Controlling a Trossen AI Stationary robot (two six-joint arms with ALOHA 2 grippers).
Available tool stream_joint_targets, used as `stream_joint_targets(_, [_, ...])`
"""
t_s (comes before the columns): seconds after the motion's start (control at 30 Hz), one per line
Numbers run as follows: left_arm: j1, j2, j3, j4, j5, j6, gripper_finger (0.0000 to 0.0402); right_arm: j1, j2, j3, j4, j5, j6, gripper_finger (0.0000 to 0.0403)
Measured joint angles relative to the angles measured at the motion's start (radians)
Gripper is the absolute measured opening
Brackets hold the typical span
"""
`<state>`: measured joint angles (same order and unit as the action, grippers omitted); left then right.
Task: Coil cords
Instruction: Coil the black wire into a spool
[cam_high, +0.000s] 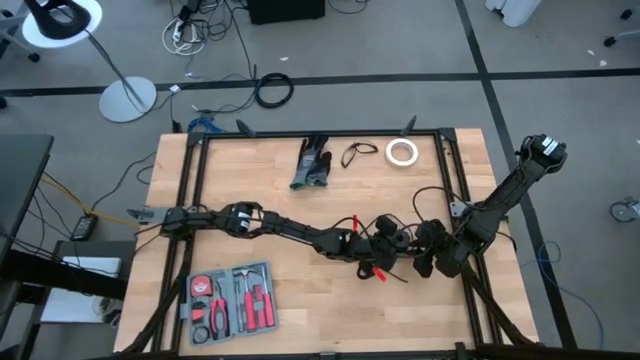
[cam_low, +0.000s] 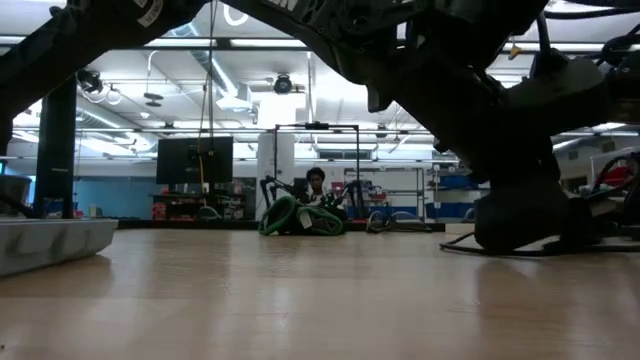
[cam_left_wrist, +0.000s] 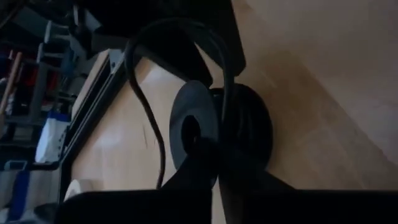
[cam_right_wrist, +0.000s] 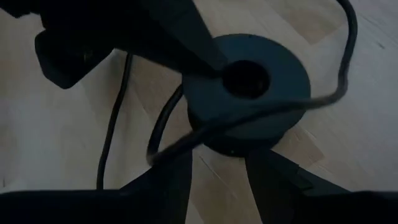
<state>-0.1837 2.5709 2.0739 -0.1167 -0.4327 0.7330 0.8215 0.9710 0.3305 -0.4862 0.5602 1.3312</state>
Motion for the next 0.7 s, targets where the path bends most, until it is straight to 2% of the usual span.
stream_joint_targets(0.13, [-0.002,0.000,0.000,-0.011,-0.063,-0.001,0.0003,0.000,-0.001,0.002,-0.013,-0.025,0.004,0.0149])
stream_joint_targets(0.23, [0.000,-0.008,0.018,-0.094,-0.083,-0.012,0.0002,0.004,-0.021,0.035,-0.102,-0.028,0.026,0.0149])
stream_joint_targets(0.43, [0.001,-0.009,0.138,-0.304,-0.079,-0.086,0.0001,0.014,-0.056,0.127,-0.270,-0.005,0.039,0.0139])
stream_joint_targets(0.6, [0.001,-0.013,0.279,-0.533,-0.039,-0.166,0.0000,0.022,-0.068,0.181,-0.454,0.016,0.124,0.0129])
stream_joint_targets(0.7, [0.000,-0.091,0.255,-0.576,-0.022,-0.196,0.0000,0.042,-0.075,0.203,-0.481,0.070,0.127,0.0124])
